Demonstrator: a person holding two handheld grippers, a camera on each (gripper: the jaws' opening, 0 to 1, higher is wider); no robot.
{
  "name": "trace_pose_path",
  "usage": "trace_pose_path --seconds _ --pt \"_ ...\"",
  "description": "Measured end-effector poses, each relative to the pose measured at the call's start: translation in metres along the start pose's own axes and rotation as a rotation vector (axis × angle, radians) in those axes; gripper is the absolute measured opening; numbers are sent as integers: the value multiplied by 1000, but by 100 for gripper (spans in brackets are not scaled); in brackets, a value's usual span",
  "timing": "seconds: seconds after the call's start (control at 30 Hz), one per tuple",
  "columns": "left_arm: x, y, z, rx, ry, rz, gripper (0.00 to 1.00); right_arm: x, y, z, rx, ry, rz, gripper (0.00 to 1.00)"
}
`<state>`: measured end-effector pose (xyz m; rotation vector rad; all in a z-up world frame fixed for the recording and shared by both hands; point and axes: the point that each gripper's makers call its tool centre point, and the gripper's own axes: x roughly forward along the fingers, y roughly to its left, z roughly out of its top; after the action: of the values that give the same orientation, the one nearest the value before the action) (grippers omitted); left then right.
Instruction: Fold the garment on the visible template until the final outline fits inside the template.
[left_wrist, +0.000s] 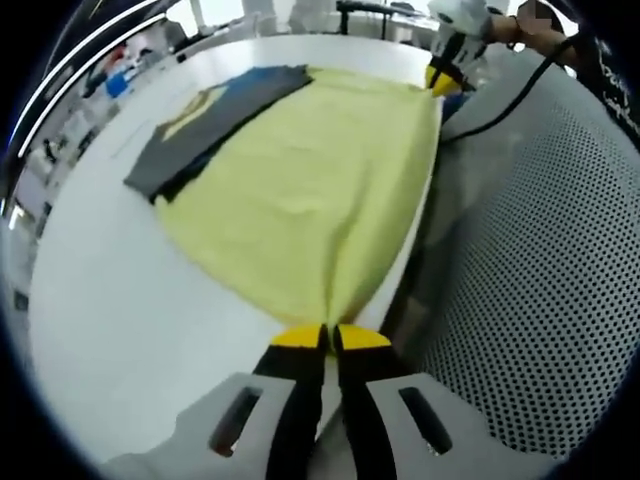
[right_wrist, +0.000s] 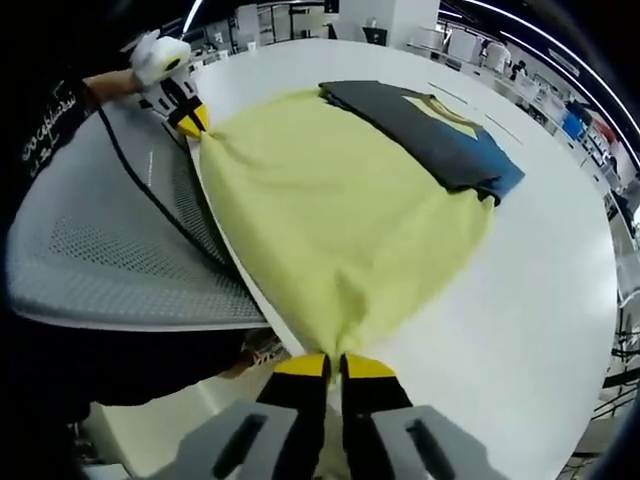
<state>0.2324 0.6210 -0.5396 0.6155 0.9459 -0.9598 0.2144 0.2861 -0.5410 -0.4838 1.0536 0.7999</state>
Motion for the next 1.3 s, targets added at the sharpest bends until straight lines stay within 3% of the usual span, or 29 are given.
trace_pose_path --seconds 0.33,0.5,0.9,1.3 --pt "-7 -13 -4 -30 30 -29 1 -7 12 -5 35 8 35 0" --pt "-13 -15 1 -22 16 -32 1 -13 11 -4 46 1 25 0" --pt "-30 1 19 0 -12 16 1 -34 -6 24 17 -51 -40 0" --pt "-40 34 40 -40 -36 96 1 -44 -28 48 22 -73 -91 0"
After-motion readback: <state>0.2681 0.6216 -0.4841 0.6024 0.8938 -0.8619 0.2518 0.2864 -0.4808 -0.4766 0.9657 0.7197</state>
